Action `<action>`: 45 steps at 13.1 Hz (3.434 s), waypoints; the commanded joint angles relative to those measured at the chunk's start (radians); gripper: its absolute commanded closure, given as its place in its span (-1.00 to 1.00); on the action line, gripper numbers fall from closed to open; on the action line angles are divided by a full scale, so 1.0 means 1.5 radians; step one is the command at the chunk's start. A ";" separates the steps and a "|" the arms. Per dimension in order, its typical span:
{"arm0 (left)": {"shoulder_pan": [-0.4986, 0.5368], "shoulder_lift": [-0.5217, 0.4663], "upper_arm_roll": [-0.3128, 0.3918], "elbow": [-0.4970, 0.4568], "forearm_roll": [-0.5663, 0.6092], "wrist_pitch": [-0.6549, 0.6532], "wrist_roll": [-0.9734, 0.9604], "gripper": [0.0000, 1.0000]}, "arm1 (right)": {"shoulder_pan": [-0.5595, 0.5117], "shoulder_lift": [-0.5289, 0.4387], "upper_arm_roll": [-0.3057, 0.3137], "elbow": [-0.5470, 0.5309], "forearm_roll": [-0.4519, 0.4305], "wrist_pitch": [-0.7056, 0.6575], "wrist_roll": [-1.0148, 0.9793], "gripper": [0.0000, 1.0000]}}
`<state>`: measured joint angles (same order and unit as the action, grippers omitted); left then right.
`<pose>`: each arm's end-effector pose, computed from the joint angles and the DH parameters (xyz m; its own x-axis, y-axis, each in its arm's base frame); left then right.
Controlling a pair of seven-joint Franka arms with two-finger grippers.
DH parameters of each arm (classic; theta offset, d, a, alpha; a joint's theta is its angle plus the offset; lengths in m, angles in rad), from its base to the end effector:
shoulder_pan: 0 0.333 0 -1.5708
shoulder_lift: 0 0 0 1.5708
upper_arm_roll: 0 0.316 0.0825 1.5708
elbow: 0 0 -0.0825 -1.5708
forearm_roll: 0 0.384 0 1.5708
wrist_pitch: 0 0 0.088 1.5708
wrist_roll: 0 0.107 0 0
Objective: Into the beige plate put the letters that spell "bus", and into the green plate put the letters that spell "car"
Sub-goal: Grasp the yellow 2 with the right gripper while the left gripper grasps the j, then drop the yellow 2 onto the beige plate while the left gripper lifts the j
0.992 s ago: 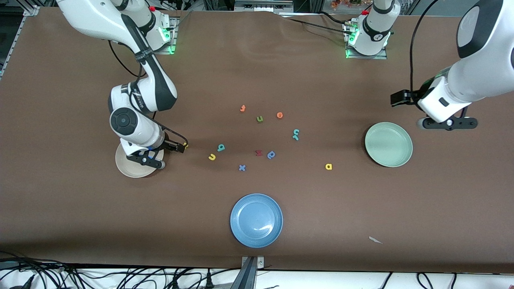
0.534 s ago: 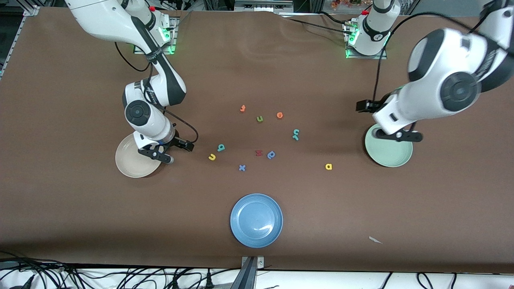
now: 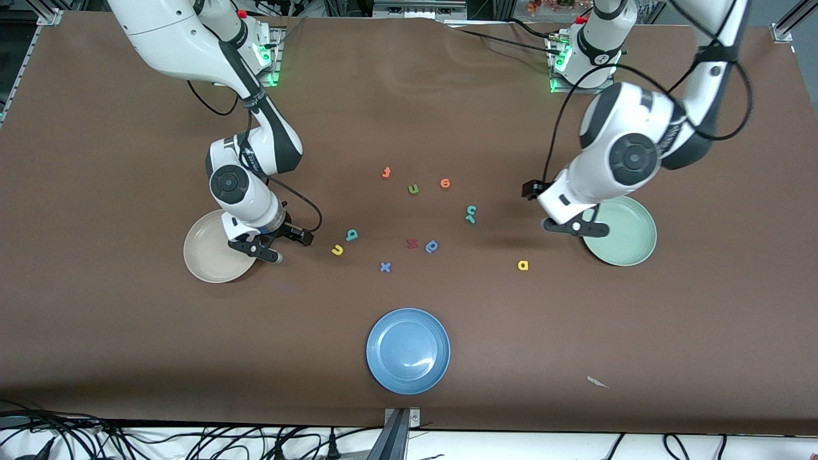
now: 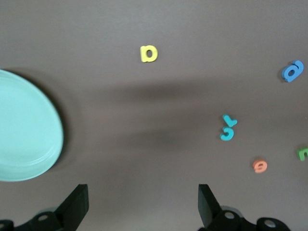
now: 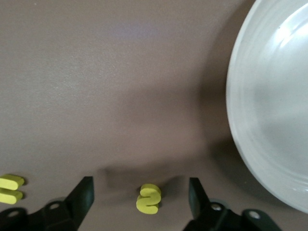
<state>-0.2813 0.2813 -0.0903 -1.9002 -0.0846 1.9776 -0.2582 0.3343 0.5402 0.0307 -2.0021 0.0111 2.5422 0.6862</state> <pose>0.5519 -0.2184 0.3394 0.9726 -0.0736 -0.2207 -0.0665 -0.9970 0.0391 0.5663 0.2159 0.1842 0.9444 -0.3284 -0.0140 -0.3286 -0.9443 -0.0170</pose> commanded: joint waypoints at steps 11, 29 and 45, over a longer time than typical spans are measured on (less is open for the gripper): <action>-0.153 0.193 0.009 -0.005 -0.061 0.288 -0.180 -1.00 | 0.002 -0.003 0.003 -0.025 0.009 0.012 0.004 0.29; -0.178 0.232 0.026 0.005 -0.058 0.298 -0.181 -0.32 | -0.005 -0.054 -0.110 0.114 0.001 -0.249 -0.243 0.91; -0.179 0.209 0.051 0.037 -0.057 0.257 -0.174 1.00 | -0.103 0.013 -0.129 0.118 0.010 -0.177 -0.479 -0.98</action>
<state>-0.5405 0.6125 -0.0398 -1.8747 -0.1528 2.4147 -0.5286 0.1734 0.5774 -0.1809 -1.8340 0.0105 2.2903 -0.0465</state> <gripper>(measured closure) 0.802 0.410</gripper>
